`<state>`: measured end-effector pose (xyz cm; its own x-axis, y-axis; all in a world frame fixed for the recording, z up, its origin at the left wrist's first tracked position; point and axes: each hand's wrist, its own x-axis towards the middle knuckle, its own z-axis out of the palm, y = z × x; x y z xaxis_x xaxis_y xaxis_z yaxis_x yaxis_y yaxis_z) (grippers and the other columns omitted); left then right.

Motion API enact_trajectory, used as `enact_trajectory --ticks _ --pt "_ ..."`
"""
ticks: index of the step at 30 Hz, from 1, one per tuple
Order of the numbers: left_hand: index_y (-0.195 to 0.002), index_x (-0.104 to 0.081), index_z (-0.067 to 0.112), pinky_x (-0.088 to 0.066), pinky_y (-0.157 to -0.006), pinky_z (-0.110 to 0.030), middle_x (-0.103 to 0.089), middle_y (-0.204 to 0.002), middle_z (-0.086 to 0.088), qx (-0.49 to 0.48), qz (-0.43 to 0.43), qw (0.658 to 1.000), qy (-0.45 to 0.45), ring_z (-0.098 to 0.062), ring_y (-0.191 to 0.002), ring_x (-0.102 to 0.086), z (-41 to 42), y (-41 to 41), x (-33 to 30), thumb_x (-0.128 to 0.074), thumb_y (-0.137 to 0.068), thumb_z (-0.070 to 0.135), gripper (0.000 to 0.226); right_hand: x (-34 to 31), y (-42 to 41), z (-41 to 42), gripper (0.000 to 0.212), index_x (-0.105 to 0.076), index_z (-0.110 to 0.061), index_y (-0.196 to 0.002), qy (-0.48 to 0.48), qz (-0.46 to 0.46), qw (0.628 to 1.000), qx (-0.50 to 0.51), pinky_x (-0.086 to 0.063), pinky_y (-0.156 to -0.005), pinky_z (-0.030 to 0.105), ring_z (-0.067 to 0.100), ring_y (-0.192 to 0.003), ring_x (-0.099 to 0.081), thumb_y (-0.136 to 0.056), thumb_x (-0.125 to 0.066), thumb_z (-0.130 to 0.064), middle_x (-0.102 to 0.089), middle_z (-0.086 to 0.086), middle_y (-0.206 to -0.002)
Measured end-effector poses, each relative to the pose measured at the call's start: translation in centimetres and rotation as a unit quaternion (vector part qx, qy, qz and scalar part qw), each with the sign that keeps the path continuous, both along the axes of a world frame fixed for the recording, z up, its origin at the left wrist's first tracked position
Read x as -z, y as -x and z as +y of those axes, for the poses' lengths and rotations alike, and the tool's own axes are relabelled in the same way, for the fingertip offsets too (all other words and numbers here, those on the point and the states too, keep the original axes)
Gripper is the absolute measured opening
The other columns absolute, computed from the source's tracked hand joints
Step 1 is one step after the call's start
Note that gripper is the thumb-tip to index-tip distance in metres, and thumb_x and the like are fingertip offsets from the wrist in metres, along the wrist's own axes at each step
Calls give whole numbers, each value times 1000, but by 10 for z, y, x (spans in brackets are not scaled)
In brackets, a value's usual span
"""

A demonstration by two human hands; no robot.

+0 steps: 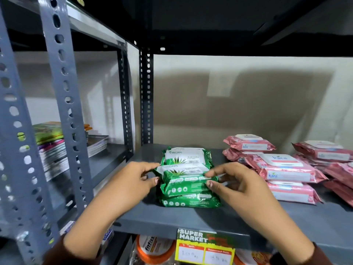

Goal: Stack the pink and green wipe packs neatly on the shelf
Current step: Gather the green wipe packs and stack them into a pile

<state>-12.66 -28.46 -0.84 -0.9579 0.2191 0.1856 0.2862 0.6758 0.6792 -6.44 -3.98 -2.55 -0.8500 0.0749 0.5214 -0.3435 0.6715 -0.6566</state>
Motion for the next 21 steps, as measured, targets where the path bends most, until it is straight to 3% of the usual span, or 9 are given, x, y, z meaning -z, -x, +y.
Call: enact_trajectory --ticks 2,5,8,10,12,14,16,19,21 --pt "-137 -59 40 -51 -96 -29 -70 -128 7 -1 8 1000 4 -17 -112 -68 1 7 -2 -62 -96 12 50 -9 -3 -1 6 -76 -30 -91 24 -5 999 -26 -57 -76 34 8 -83 -69 -85 -74 -31 -75 -10 -91" --pt "-134 -65 19 -41 -104 -24 -68 -133 4 -41 -20 997 -63 -13 -121 -62 8 29 -10 -54 -98 6 39 -32 11 0 19 -76 -14 -90 221 -10 974 -38 -48 -66 14 -2 -70 -65 -95 -61 -25 -75 -11 -77" --pt "-93 -77 18 -53 -99 -36 -78 -112 -10 -85 -49 993 -73 -27 -105 -71 20 50 -28 -56 -87 35 28 -55 48 8 33 -69 -19 -100 318 -137 938 2 -48 -78 31 13 -87 -65 -98 -49 -46 -72 0 -100" --pt "-95 -76 2 -55 -97 -44 -77 -108 -18 -68 -103 990 -66 -33 -103 -72 29 63 -34 -52 -75 43 52 -59 69 12 58 -63 -17 -115 299 -283 911 -2 -43 -69 35 19 -82 -59 -93 -39 -65 -65 5 -98" --pt "-100 -72 -2 -54 -96 -44 -73 -117 -22 -47 -130 988 -63 -33 -101 -70 39 69 -37 -52 -85 36 46 -55 86 13 75 -56 -14 -128 258 -352 900 -16 -40 -59 31 22 -72 -57 -90 -33 -73 -61 7 -96" --pt "-92 -66 6 -54 -86 -42 -73 -111 -23 -33 -125 989 -75 -28 -88 -62 46 66 -41 -52 -91 28 26 -49 99 11 76 -58 -10 -119 254 -351 901 -14 -36 -52 27 21 -57 -54 -89 -32 -75 -60 7 -80" --pt "-78 -59 12 -43 -69 -34 -63 -84 -15 -35 -125 988 -85 -23 -75 -51 50 60 -40 -52 -88 27 19 -47 109 8 74 -62 -8 -104 259 -337 905 4 -40 -53 27 17 -48 -54 -89 -34 -75 -58 4 -66" --pt "-69 -59 15 -44 -71 -34 -57 -77 -5 -36 -138 979 -146 -21 -74 -56 51 54 -40 -55 -77 35 22 -46 120 4 75 -66 -4 -113 303 -303 904 15 -54 -72 33 22 -78 -66 -93 -35 -69 -72 8 -96" --pt "-79 -64 12 -49 -79 -34 -66 -85 -2 -52 -124 972 -192 -19 -81 -63 54 57 -46 -56 -74 41 30 -52 126 5 72 -66 -4 -115 338 -273 901 4 -51 -59 28 21 -76 -66 -96 -33 -65 -72 10 -105"
